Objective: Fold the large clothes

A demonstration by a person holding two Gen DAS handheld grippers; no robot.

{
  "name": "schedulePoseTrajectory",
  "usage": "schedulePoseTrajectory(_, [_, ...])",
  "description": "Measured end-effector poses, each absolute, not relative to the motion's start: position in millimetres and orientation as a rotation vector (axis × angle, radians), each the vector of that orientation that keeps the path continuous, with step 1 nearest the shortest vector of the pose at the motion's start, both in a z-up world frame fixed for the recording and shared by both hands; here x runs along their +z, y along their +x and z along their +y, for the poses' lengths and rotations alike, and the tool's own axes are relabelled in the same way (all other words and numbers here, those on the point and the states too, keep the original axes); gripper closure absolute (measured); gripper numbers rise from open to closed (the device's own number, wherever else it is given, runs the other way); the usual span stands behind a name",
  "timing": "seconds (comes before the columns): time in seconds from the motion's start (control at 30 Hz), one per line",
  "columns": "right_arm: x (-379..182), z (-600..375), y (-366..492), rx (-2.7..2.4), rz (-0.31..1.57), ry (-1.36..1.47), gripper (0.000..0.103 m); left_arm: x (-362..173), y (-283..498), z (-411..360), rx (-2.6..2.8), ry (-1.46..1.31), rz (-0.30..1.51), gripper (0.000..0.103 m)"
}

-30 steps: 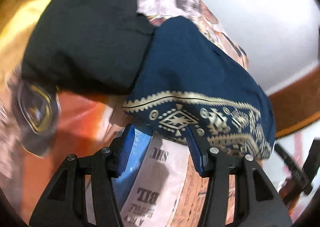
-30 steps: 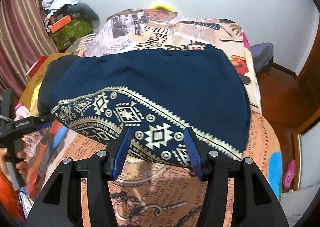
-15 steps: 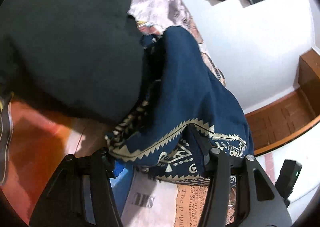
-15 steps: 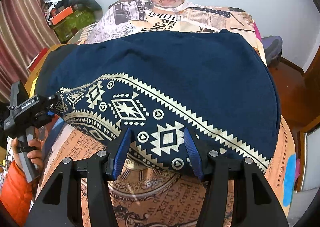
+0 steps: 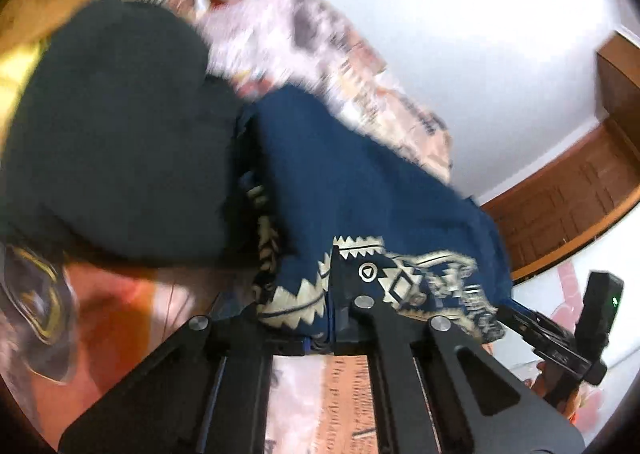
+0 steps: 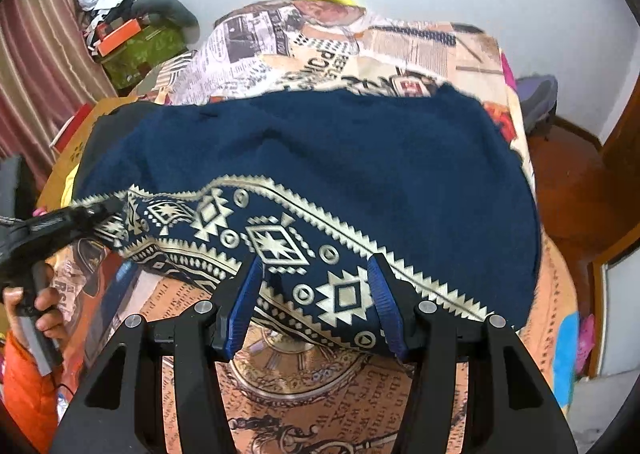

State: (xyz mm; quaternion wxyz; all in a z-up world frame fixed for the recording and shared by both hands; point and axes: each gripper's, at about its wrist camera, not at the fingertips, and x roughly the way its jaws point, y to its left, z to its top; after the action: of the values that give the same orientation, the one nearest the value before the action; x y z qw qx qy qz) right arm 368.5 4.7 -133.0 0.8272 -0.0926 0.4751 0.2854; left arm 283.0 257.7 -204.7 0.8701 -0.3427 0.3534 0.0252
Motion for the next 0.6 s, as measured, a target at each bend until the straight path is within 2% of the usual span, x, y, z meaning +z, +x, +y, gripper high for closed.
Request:
schedulePoseTrajectory(0.3, [-114, 57, 366, 0.669, 0.958, -0.243, 0.052, -112, 267, 249, 0.073, -0.503, 0.555, 0.101])
schedulePoseTrajectory(0.43, [-135, 94, 366, 0.736, 1.009, -0.270, 0.052, -102, 260, 242, 0.122, -0.388, 0.532, 0.101])
schedulePoseTrajectory(0.6, [-186, 134, 358, 0.806, 1.111, -0.299, 0.052, -113, 264, 233, 0.110, -0.289, 0.571, 0.101])
